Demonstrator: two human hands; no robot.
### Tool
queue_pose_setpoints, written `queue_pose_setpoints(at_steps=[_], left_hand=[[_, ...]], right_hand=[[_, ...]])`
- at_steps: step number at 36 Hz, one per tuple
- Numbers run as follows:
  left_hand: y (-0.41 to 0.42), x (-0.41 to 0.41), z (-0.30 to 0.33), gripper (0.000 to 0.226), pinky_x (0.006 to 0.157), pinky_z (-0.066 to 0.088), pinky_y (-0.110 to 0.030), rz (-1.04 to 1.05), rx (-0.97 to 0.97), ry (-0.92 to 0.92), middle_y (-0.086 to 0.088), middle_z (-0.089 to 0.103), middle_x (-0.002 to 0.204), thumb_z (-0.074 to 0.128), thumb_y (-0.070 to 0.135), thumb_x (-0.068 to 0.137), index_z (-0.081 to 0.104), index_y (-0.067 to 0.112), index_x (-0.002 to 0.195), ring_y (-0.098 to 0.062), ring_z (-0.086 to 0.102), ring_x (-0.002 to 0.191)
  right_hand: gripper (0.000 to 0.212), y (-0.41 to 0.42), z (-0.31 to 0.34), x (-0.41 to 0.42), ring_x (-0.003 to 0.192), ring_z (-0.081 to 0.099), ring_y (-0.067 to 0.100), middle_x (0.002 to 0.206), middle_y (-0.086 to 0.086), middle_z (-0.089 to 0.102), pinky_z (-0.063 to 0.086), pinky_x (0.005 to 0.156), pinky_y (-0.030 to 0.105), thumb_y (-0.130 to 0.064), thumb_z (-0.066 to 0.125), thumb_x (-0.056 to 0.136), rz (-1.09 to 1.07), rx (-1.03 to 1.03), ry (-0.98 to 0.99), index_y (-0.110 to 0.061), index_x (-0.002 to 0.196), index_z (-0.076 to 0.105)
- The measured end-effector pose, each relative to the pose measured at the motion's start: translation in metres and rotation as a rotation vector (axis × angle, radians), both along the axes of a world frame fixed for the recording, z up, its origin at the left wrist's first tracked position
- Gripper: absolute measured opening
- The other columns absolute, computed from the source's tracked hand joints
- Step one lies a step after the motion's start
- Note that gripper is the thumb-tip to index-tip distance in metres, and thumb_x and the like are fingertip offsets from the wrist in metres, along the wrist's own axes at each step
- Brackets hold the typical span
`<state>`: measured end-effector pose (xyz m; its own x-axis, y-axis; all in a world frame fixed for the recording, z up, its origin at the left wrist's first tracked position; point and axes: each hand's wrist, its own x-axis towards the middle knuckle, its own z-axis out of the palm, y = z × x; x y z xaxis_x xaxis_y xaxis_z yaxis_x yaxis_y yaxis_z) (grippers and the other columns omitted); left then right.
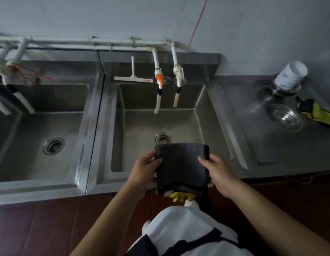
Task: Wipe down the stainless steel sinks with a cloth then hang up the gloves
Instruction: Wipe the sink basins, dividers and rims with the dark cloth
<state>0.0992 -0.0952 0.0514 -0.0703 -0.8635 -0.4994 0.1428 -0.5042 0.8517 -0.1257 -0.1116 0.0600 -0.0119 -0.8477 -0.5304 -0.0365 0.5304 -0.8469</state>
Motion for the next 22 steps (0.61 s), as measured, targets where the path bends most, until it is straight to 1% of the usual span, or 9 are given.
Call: queue_pose_setpoints(at_steps=[4, 6, 8, 10, 12, 13, 17, 19, 22], left_hand=[[-0.005, -0.012, 0.030, 0.023, 0.090, 0.059, -0.044, 0.080, -0.133, 0.011, 0.004, 0.071, 0.112, 0.051, 0.030, 0.100, 0.066, 0.038, 0.116, -0.013, 0.067, 0.106], [-0.005, -0.029, 0.041, 0.046, 0.099, 0.052, -0.035, 0.008, -0.160, 0.020, 0.009, 0.060, 0.128, 0.049, 0.057, 0.094, 0.053, 0.041, 0.136, -0.007, 0.059, 0.117], [-0.006, -0.045, 0.043, 0.077, 0.111, 0.040, -0.045, -0.073, -0.139, -0.110, 0.006, 0.040, 0.141, 0.037, 0.081, 0.081, 0.031, 0.046, 0.149, -0.019, 0.039, 0.136], [-0.008, -0.050, 0.040, 0.089, 0.115, 0.031, -0.054, -0.108, -0.095, -0.178, 0.009, 0.029, 0.145, 0.029, 0.089, 0.073, 0.014, 0.050, 0.152, -0.025, 0.024, 0.142], [-0.015, -0.041, 0.030, 0.087, 0.117, 0.029, -0.055, -0.122, -0.011, -0.078, 0.010, 0.027, 0.149, 0.032, 0.087, 0.076, 0.016, 0.050, 0.152, -0.023, 0.022, 0.144], [-0.020, -0.033, 0.024, 0.084, 0.117, 0.031, -0.053, -0.105, 0.045, 0.002, 0.008, 0.031, 0.149, 0.037, 0.083, 0.079, 0.022, 0.046, 0.153, -0.021, 0.028, 0.143], [-0.047, 0.010, -0.003, 0.041, 0.096, 0.053, -0.035, 0.038, 0.207, 0.128, 0.000, 0.066, 0.123, 0.050, 0.047, 0.098, 0.061, 0.025, 0.130, -0.016, 0.062, 0.114], [-0.061, 0.038, -0.016, 0.026, 0.092, 0.054, -0.035, 0.170, 0.175, 0.013, -0.002, 0.073, 0.112, 0.052, 0.032, 0.100, 0.067, 0.023, 0.120, -0.022, 0.067, 0.108], [-0.083, 0.087, -0.043, 0.022, 0.093, 0.053, -0.034, 0.262, 0.080, -0.386, -0.001, 0.071, 0.116, 0.057, 0.028, 0.099, 0.065, 0.029, 0.120, -0.019, 0.066, 0.107]], right_hand=[[0.023, -0.015, 0.018, 0.037, 0.101, 0.069, 0.006, 0.109, -0.013, 0.073, 0.054, 0.082, 0.032, -0.035, 0.052, 0.100, 0.138, -0.034, -0.078, -0.049, 0.104, 0.070], [0.029, -0.019, 0.021, 0.057, 0.108, 0.066, 0.005, 0.115, -0.013, 0.071, 0.054, 0.089, 0.032, -0.035, 0.050, 0.100, 0.160, 0.003, -0.189, -0.037, 0.127, 0.062], [0.037, -0.025, 0.013, 0.071, 0.100, 0.063, -0.012, 0.103, -0.025, 0.071, 0.051, 0.083, 0.013, -0.023, 0.049, 0.102, 0.136, 0.027, -0.285, -0.012, 0.137, 0.052], [0.042, -0.030, 0.002, 0.076, 0.107, 0.066, 0.001, 0.109, -0.013, 0.072, 0.053, 0.086, 0.022, -0.035, 0.057, 0.096, 0.140, 0.058, -0.327, -0.014, 0.132, 0.057], [0.043, -0.036, -0.013, 0.078, 0.117, 0.064, 0.027, 0.124, 0.008, 0.068, 0.051, 0.096, 0.050, -0.043, 0.061, 0.091, 0.147, 0.139, -0.363, -0.022, 0.128, 0.061], [0.038, -0.040, -0.022, 0.078, 0.116, 0.064, 0.031, 0.123, 0.011, 0.068, 0.050, 0.097, 0.055, -0.041, 0.060, 0.092, 0.136, 0.126, -0.337, -0.024, 0.126, 0.063], [0.021, -0.066, -0.054, 0.080, 0.100, 0.071, 0.029, 0.110, 0.008, 0.074, 0.058, 0.072, 0.040, -0.030, 0.059, 0.094, 0.059, 0.193, -0.293, -0.029, 0.110, 0.072], [0.017, -0.085, -0.064, 0.085, 0.098, 0.071, 0.029, 0.108, 0.006, 0.075, 0.057, 0.071, 0.039, -0.031, 0.060, 0.094, 0.048, 0.236, -0.292, -0.029, 0.104, 0.074], [0.015, -0.125, -0.084, 0.101, 0.090, 0.073, 0.020, 0.102, 0.000, 0.076, 0.056, 0.059, 0.031, -0.032, 0.060, 0.095, 0.066, 0.250, -0.283, -0.029, 0.102, 0.073]])
